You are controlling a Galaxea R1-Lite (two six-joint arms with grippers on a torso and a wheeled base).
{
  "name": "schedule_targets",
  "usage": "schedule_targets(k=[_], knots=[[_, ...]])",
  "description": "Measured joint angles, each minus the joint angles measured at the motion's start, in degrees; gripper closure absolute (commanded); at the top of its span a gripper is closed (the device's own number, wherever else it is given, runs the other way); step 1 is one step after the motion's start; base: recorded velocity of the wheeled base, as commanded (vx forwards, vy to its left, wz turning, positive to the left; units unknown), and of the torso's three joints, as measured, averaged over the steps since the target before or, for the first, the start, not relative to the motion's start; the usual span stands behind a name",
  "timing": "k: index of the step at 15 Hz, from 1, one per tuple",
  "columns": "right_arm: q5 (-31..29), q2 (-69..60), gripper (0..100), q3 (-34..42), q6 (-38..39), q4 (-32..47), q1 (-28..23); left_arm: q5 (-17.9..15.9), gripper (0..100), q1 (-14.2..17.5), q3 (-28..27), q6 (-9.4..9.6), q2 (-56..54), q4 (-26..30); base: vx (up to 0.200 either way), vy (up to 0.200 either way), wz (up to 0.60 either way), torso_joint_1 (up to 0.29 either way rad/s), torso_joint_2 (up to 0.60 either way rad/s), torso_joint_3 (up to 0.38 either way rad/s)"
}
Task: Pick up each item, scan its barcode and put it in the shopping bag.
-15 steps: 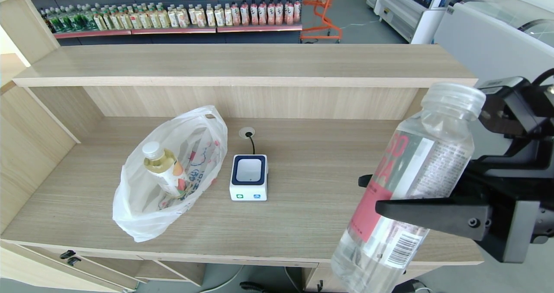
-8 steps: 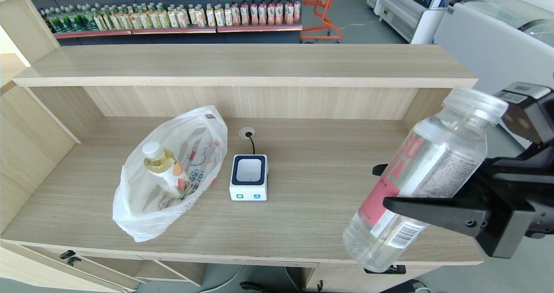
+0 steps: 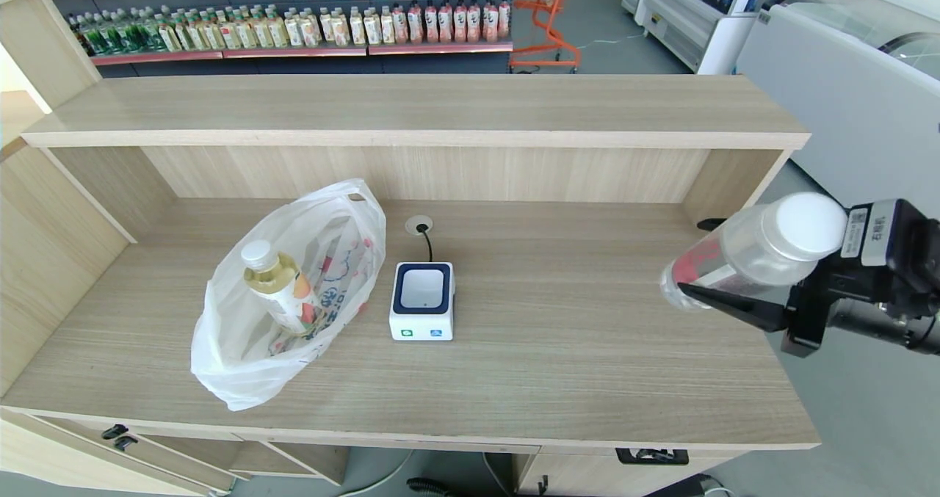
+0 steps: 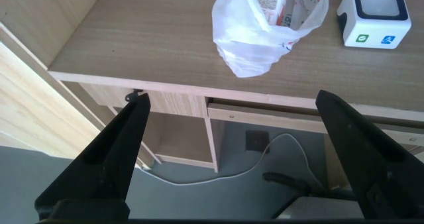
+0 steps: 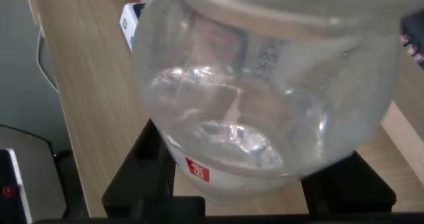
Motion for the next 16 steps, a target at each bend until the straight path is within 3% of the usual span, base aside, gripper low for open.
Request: schedule_targets(k=[3,10,16], knots=[[-1.9,2.4,100,0.2,-3.5,-7.4,-3.0,0.0,0,0.0,0.0,0.0,0.0,0.0,0.0,0.0,0.0,0.0,0.0,0.0],[-1.7,4.9,100,0.1,-3.6,-8.3,-4.8,0.0,0,0.0,0.0,0.06,0.0,0.0,0.0,0.0,0.0,0.0,0.0,0.0],[-0.9,5.3,100,-0.6,-1.9,-8.1,-4.2,0.0,0,0.0,0.0,0.05,0.0,0.0,0.0,0.2,0.0,0.004,0.0,0.0]])
